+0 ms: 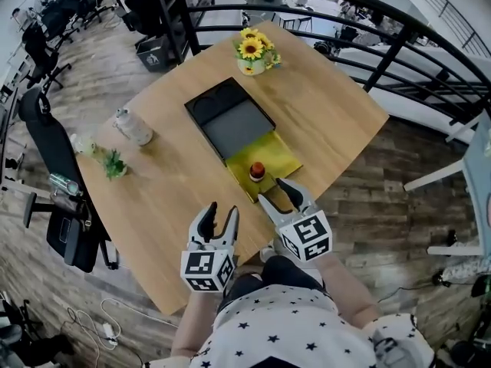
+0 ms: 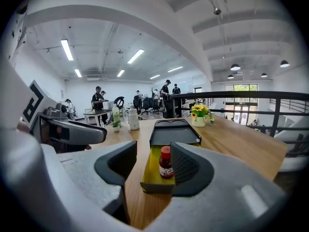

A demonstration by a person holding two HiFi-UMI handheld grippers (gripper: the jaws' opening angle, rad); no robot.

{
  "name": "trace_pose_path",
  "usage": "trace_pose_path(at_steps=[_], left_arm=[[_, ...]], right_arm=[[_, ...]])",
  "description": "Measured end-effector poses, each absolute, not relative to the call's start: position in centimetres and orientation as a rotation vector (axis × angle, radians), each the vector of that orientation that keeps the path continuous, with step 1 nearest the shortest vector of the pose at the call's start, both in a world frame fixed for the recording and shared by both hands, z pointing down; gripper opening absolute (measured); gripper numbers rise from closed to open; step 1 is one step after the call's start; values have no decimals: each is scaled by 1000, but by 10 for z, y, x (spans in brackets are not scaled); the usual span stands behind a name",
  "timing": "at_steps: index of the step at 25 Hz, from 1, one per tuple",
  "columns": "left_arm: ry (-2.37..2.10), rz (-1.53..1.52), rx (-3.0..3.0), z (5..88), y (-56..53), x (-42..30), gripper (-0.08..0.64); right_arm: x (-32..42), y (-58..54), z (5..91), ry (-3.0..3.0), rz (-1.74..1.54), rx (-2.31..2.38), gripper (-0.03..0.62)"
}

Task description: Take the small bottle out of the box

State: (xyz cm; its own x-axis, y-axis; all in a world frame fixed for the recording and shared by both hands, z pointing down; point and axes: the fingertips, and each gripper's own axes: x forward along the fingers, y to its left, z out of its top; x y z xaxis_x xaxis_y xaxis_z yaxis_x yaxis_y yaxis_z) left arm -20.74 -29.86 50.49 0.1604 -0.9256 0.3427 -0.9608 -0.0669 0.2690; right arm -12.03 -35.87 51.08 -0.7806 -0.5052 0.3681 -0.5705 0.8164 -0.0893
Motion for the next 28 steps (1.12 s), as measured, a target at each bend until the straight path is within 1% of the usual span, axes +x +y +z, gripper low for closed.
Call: trace_pose_path(at_steps=[12, 28], left_arm=[[-1790, 150, 1937, 525, -327, -212, 189], [-1817, 99, 1864, 534, -352, -225, 189]], right_arm=[[-142, -393, 550, -2614, 269, 685, 198], [-161, -419, 579, -2549, 261, 595, 196]])
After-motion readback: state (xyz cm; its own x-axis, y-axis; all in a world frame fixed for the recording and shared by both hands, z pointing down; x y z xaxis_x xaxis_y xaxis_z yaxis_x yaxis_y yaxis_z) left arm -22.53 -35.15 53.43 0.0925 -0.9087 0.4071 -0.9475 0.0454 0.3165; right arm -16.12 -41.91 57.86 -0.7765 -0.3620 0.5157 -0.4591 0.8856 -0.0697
